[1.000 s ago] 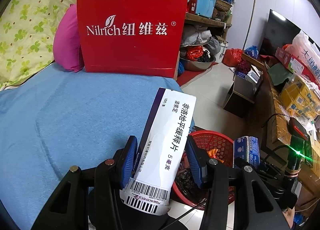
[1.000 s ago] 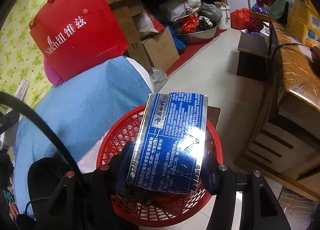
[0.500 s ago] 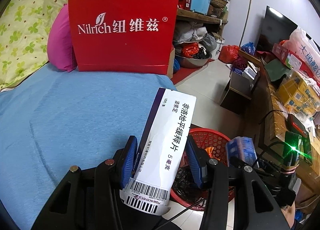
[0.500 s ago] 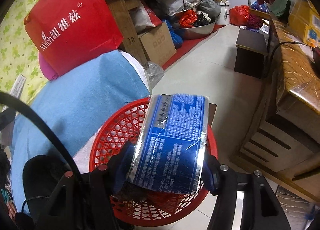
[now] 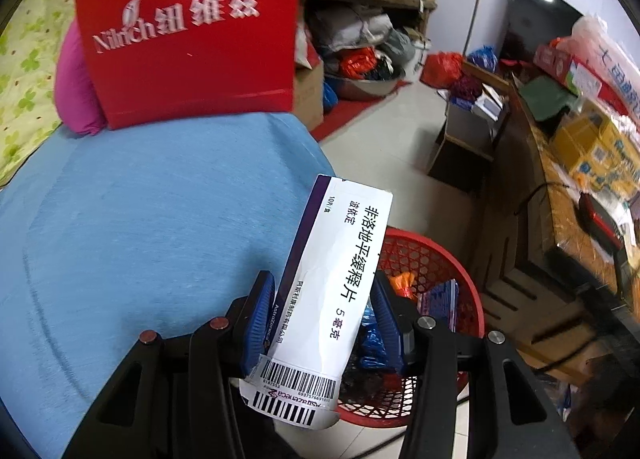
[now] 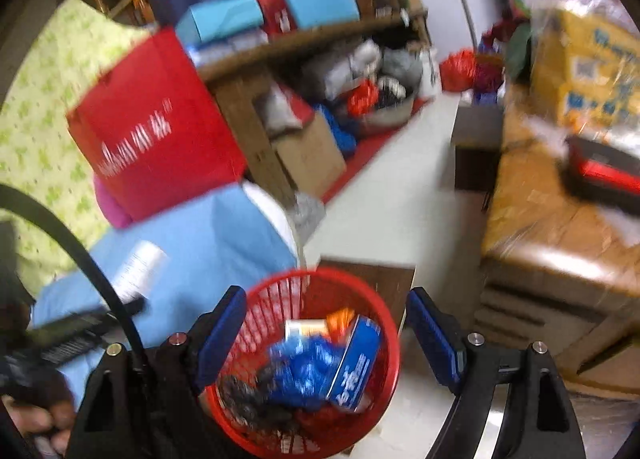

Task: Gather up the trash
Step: 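Open the right tool over the basket while the left tool releases the white box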

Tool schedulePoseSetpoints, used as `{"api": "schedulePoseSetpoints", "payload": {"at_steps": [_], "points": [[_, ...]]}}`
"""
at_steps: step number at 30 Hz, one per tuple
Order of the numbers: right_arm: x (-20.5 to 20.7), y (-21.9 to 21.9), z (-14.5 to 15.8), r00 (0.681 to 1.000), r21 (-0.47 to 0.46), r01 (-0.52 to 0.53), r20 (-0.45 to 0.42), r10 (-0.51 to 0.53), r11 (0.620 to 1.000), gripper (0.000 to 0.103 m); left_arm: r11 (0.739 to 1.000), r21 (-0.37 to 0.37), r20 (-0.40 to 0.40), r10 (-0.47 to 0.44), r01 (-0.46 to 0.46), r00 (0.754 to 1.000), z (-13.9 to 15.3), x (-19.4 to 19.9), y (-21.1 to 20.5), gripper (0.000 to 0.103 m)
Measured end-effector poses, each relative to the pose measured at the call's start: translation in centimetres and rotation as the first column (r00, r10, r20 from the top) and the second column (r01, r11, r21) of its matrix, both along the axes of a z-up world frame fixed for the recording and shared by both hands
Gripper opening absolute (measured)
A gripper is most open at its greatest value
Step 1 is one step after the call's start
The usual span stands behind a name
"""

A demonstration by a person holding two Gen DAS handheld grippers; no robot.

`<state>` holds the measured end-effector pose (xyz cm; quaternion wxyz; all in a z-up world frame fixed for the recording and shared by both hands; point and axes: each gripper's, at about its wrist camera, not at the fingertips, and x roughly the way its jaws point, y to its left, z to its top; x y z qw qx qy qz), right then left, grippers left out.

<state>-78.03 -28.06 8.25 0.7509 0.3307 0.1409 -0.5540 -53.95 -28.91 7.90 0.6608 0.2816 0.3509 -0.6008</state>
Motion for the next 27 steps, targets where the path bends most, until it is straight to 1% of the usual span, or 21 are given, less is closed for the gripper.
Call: {"api": "schedulePoseSetpoints", "payload": {"at_steps": [5, 11, 14, 15, 16, 17, 18, 20, 23, 27], "points": [[-1.0, 0.3, 2.1, 1.000, -0.060, 0.031, 0.005, -0.030, 0.998, 0.084, 0.999, 0.041, 0.006, -0.025, 0.025, 1.000, -1.4, -1.2, -1.2, 0.051], [-2.1, 0.5, 2.5, 0.998, -0.083, 0.061, 0.001, -0.061, 0.995, 0.084, 0.997, 0.070, 0.012, -0.046, 0.045, 0.999, -2.4, -2.2, -1.6, 0.051], [-2.6, 0.5, 2.4, 0.998, -0.083, 0.071, 0.003, -0.071, 0.994, 0.084, 0.993, 0.092, 0.001, -0.078, 0.078, 0.997, -2.9, -2.8, -1.9, 0.053], [-2.7, 0.5, 2.4, 0.997, -0.083, 0.073, 0.002, -0.074, 0.994, 0.084, 0.991, 0.101, -0.003, -0.091, 0.090, 0.996, -3.0, -3.0, -1.9, 0.054], [-2.8, 0.6, 2.4, 0.997, -0.084, 0.075, 0.002, -0.075, 0.994, 0.084, 0.989, 0.111, 0.002, -0.097, 0.096, 0.995, -3.1, -3.2, -2.0, 0.063], [-2.9, 0.6, 2.4, 0.997, -0.085, 0.078, 0.001, -0.078, 0.993, 0.084, 0.989, 0.117, 0.008, -0.097, 0.095, 0.995, -3.2, -3.3, -2.0, 0.070], [-2.8, 0.6, 2.5, 0.997, -0.086, 0.079, 0.000, -0.080, 0.993, 0.084, 0.989, 0.120, 0.016, -0.093, 0.091, 0.996, -3.2, -3.3, -1.9, 0.080], [-2.8, 0.6, 2.6, 0.997, -0.087, 0.077, -0.006, -0.077, 0.993, 0.084, 0.991, 0.109, 0.034, -0.081, 0.077, 0.996, -2.8, -3.1, -1.7, 0.081], [-2.3, 0.7, 2.7, 0.997, -0.088, 0.067, -0.020, -0.069, 0.994, 0.084, 0.994, 0.092, 0.034, -0.065, 0.062, 0.997, -2.0, -2.5, -1.3, 0.082], [-1.4, 0.8, 2.9, 0.998, -0.084, 0.045, -0.046, -0.049, 0.995, 0.084, 0.998, 0.047, 0.043, -0.035, 0.033, 0.998, -0.5, -1.1, 0.1, 0.082]]}}
